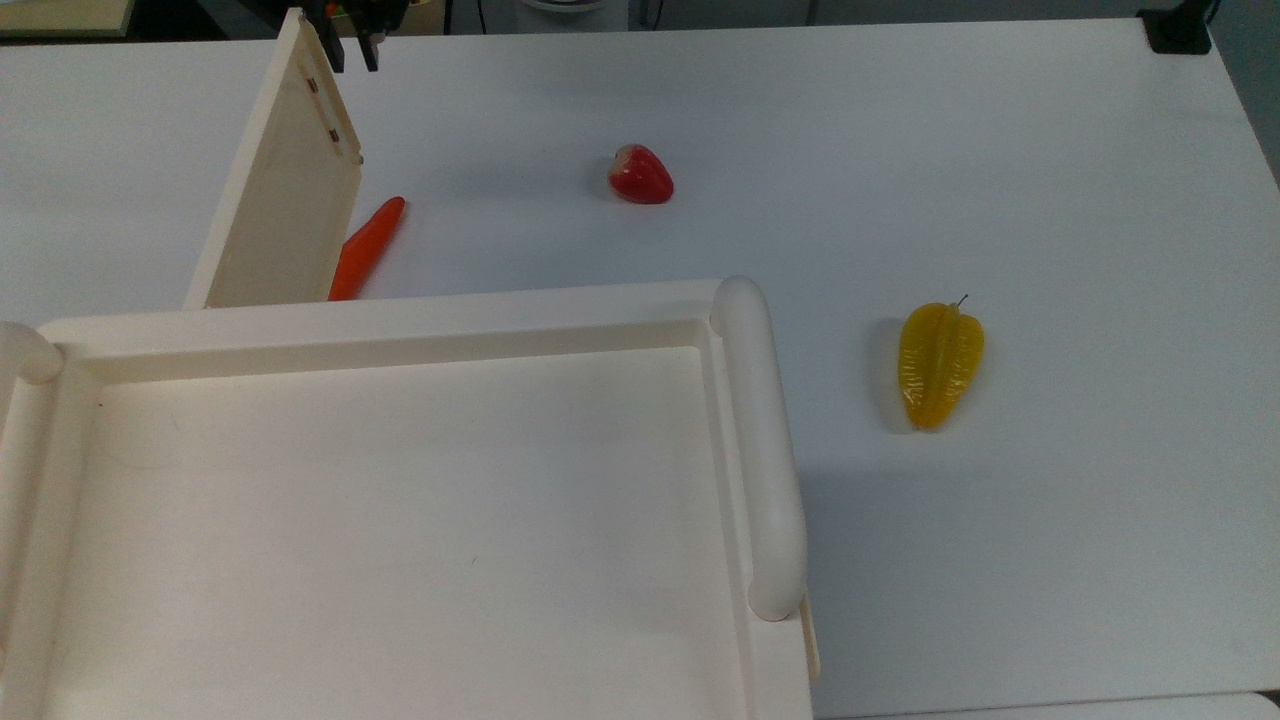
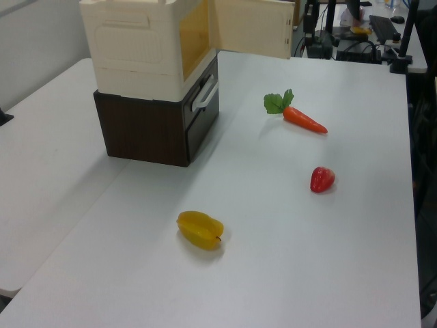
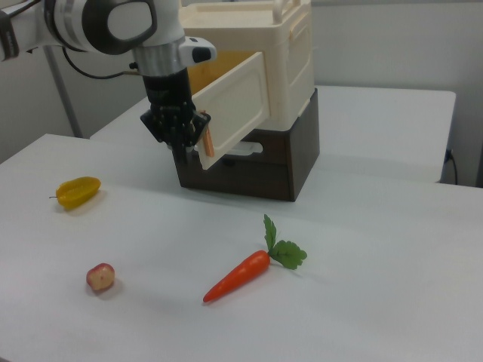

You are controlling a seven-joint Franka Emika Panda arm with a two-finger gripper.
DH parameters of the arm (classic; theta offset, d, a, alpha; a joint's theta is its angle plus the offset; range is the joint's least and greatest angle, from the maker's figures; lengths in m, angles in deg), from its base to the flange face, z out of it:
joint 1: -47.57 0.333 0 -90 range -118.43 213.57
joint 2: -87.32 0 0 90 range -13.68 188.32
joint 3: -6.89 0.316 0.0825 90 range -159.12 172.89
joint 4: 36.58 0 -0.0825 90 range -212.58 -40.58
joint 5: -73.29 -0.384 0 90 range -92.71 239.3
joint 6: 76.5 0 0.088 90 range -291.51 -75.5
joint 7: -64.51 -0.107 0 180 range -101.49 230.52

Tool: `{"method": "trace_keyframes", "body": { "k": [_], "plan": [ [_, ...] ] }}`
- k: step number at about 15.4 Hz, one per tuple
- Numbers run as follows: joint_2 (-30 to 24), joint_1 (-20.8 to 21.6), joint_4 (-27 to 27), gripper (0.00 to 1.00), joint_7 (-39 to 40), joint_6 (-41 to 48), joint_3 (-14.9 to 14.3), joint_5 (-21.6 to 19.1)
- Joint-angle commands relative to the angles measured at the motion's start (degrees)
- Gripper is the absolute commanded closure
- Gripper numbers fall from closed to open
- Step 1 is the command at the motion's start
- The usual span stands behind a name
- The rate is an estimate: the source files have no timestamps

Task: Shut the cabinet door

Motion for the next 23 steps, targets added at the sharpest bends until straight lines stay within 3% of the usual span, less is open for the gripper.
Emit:
{"method": "trace_keyframes", "body": {
  "k": [1, 13, 18, 23],
  "plan": [
    [-0.5, -0.8, -0.8, 1.00, 5.1, -1.0, -0.2, -0.8],
    [-0.3, -2.7, -0.6, 1.00, 14.9, -7.9, -0.1, -2.5],
    [0.4, -1.9, -0.8, 1.00, 15.9, -12.0, 0.7, -3.6],
    [1.2, 1.8, -0.7, 1.00, 15.2, -12.1, 0.7, -5.2]
  ]
}}
